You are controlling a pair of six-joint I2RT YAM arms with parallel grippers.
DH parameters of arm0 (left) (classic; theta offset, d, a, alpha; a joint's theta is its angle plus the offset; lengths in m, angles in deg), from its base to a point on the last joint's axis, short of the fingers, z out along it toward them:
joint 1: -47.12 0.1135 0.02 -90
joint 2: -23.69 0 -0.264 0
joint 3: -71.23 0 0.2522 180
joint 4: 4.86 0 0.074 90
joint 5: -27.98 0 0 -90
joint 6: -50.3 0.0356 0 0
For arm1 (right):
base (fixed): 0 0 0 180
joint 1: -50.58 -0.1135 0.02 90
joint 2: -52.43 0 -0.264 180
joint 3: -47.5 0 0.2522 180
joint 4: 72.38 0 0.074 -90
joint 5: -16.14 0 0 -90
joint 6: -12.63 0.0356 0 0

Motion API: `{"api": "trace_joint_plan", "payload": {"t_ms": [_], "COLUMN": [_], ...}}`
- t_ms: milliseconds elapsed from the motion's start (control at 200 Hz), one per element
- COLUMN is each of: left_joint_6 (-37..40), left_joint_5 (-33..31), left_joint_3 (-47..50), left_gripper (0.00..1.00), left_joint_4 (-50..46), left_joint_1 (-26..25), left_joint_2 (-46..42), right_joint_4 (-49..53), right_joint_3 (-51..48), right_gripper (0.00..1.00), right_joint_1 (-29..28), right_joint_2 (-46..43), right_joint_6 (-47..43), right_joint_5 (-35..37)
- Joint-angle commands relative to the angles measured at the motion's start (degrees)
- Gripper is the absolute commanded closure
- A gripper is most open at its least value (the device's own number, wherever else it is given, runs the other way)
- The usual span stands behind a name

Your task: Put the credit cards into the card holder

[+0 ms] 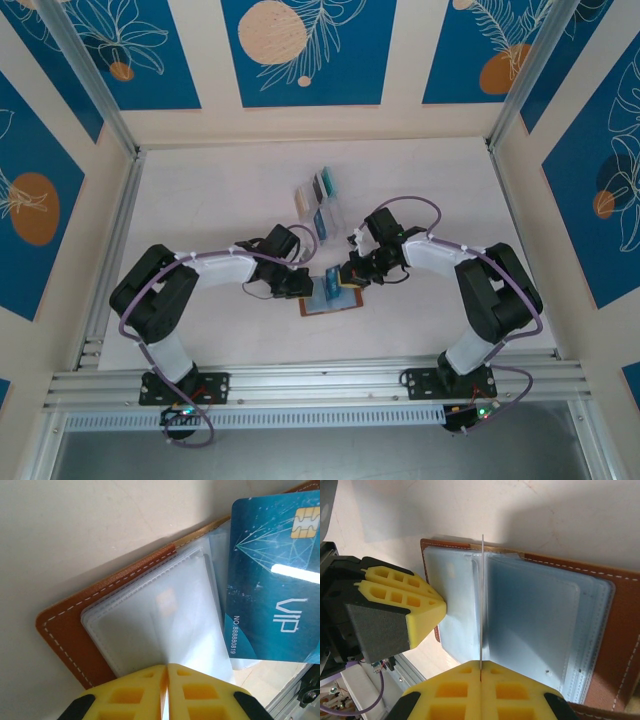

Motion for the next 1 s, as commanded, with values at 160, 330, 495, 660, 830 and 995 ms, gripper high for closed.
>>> {"api": "trace_joint_plan", "payload": {"t_ms": [160,330,495,660,830,995], "left_joint_6": [1.35,1.43,1.53,1.85,2.29,2.45], "left_joint_5": [-3.29,-3.53,-3.44,-3.55,-3.46,-3.46], "left_joint_3": [2.31,2.57,2.85,2.75,2.62,2.71], "left_gripper": [0.89,0.89,0.89,0.89,0.89,0.89], "left_joint_4": [-4.00,-3.90,-3.95,-4.25,-4.49,-4.47], "left_joint_1": [0.87,0.98,1.10,1.52,1.79,2.12], "left_joint_2": [1.49,1.54,1.35,0.86,0.96,1.15], "right_joint_4": [-1.73,-3.17,-4.73,-6.47,-6.21,-3.98], "right_joint_3": [0.03,-0.83,-2.13,-4.65,-5.93,-6.05], "right_gripper": [1.00,1.00,1.00,1.00,1.00,1.00], "right_joint_1": [-0.43,-0.40,-0.36,-0.74,-1.48,-2.41], "right_joint_2": [1.03,0.94,1.72,2.76,3.69,4.48], "right_joint_6": [1.07,1.93,2.97,4.06,4.00,2.97], "right_joint_5": [-2.53,-4.89,-6.83,-7.72,-8.88,-7.68]}}
